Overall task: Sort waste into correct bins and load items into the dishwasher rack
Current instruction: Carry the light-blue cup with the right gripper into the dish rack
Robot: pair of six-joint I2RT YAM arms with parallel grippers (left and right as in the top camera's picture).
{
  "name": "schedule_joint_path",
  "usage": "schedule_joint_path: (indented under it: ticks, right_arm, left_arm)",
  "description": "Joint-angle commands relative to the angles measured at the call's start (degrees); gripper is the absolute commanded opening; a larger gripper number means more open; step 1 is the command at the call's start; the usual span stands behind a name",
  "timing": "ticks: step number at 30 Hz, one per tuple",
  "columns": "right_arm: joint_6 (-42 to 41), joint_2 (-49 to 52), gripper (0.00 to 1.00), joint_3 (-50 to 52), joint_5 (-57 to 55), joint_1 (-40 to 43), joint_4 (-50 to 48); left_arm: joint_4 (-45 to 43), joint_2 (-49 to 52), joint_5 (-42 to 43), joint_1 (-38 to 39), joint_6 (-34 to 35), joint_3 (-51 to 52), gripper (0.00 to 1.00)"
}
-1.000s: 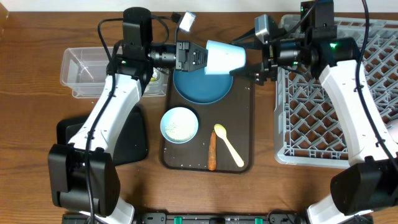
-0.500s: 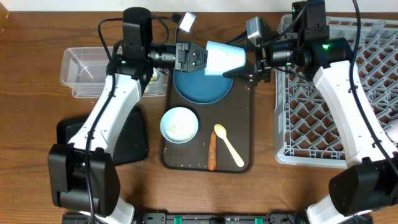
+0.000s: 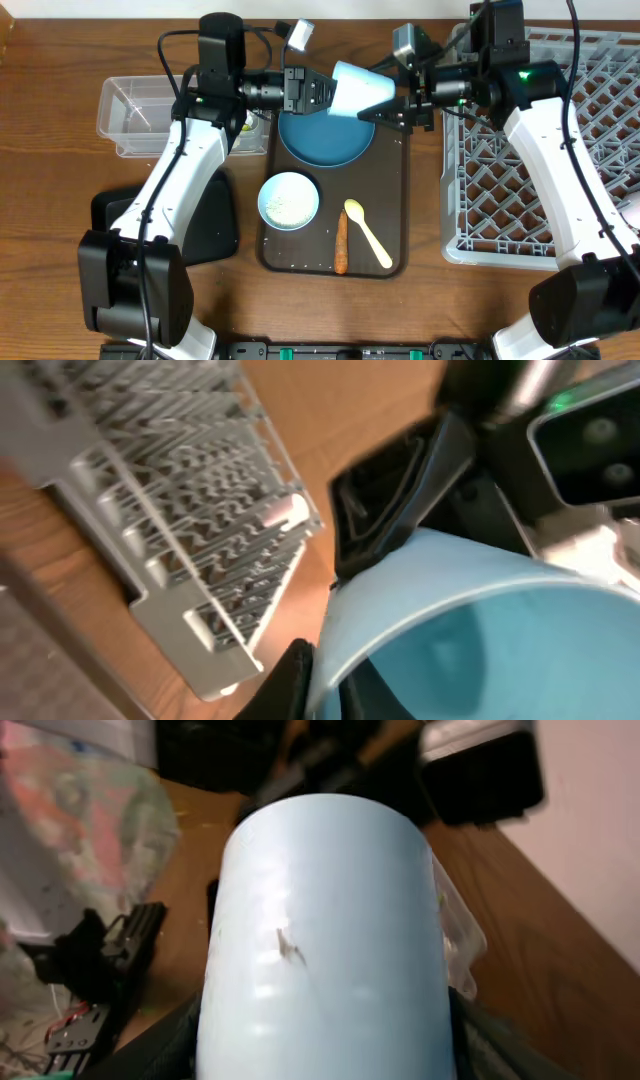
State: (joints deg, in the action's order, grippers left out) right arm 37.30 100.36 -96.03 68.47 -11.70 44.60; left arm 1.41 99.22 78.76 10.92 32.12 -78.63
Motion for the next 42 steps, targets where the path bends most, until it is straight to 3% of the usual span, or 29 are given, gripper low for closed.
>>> schedule_joint_path:
  ticks: [1, 5, 8, 13, 21, 24, 28, 42]
  right_arm:
    - [-8.31, 0.26, 0.52, 0.15, -12.83, 0.13, 1.11]
    - [-10.95, 0.26, 0.50, 0.15, -20.33, 1.46, 5.27]
    - [-10.95, 0.26, 0.48, 0.15, -24.63, 2.60, 8.26]
    - [-16.98, 0.26, 0.42, -0.37, -36.11, 4.98, 10.97]
    - [-31.41, 0.26, 0.38, -6.86, -62.05, 10.86, 20.79]
    - [-35.63, 0.26, 0.35, -10.25, -71.32, 13.35, 25.55]
    - [-40.54, 0.26, 0.16, -12.52, -74.93, 18.23, 28.46]
    - [-45.66, 6.16, 0.08, -11.74, -75.12, 35.39, 33.20]
  left_arm:
    - [5.92, -0.22, -10.62, 0.02, -5.77, 0.20, 0.15]
    - [19.89, -0.24, -31.69, -0.04, -14.03, 0.20, 0.29]
    - [23.04, -0.83, -35.85, -0.44, -16.50, 0.20, 0.38]
    - [27.74, -3.56, -44.13, -1.05, -18.40, 0.20, 0.43]
    - [43.06, -9.11, -69.48, -1.05, -21.18, 0.20, 0.44]
    - [46.62, -9.75, -71.38, -1.05, -21.18, 0.20, 0.44]
    - [47.80, -9.75, -71.38, -1.03, -21.16, 0.20, 0.44]
    - [47.23, -9.75, -71.38, -1.03, -21.16, 0.20, 0.44]
